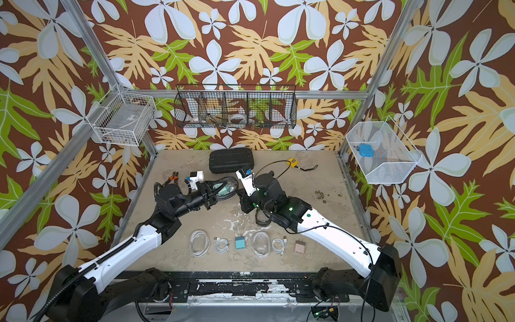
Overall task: Pack away charging kits
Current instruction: Zip the zipper on the storage bag, then adjust the storage bag.
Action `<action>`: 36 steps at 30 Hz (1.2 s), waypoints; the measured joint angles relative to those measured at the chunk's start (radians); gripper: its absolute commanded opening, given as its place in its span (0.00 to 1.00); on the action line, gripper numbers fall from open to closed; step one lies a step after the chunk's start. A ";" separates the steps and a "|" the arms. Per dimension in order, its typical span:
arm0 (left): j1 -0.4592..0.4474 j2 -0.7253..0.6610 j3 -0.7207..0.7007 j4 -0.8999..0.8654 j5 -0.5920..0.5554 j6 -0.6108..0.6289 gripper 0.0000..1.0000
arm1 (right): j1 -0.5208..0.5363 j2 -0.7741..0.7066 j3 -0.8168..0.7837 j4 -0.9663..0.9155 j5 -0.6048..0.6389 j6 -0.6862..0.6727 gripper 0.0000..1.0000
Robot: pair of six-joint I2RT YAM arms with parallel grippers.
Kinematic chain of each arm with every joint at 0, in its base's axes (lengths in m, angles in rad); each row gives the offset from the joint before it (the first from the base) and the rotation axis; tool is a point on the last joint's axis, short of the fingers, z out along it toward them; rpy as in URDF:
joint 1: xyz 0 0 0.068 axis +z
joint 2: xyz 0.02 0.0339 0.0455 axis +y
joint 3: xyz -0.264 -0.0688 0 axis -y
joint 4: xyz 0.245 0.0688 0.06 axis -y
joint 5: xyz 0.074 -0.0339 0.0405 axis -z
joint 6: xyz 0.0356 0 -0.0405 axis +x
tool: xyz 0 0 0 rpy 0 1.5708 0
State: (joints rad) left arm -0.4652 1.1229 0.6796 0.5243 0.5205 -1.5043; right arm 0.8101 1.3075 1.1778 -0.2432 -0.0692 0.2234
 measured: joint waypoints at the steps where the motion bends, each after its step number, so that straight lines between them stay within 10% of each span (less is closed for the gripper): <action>1: 0.003 0.007 -0.001 0.010 0.019 0.012 0.03 | -0.013 0.010 0.013 -0.019 0.001 -0.006 0.00; 10: 0.080 -0.046 0.062 -0.146 0.175 0.214 0.00 | -0.112 0.082 0.124 -0.064 -0.174 -0.023 0.00; 15: 0.147 -0.015 0.178 -0.323 0.311 0.431 0.00 | -0.128 0.068 0.214 -0.156 -0.311 -0.059 0.51; 19: 0.150 0.046 0.282 -0.475 0.398 0.656 0.00 | -0.129 -0.004 0.229 -0.247 -0.411 -0.098 0.68; 36: -0.030 0.130 0.474 -1.029 0.512 1.405 0.00 | -0.184 0.117 0.369 -0.425 -0.792 -0.130 0.72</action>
State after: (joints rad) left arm -0.4953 1.2526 1.1534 -0.5045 1.0321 -0.0990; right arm 0.6262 1.4242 1.5463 -0.6685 -0.8612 0.0933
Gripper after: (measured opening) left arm 0.337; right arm 0.720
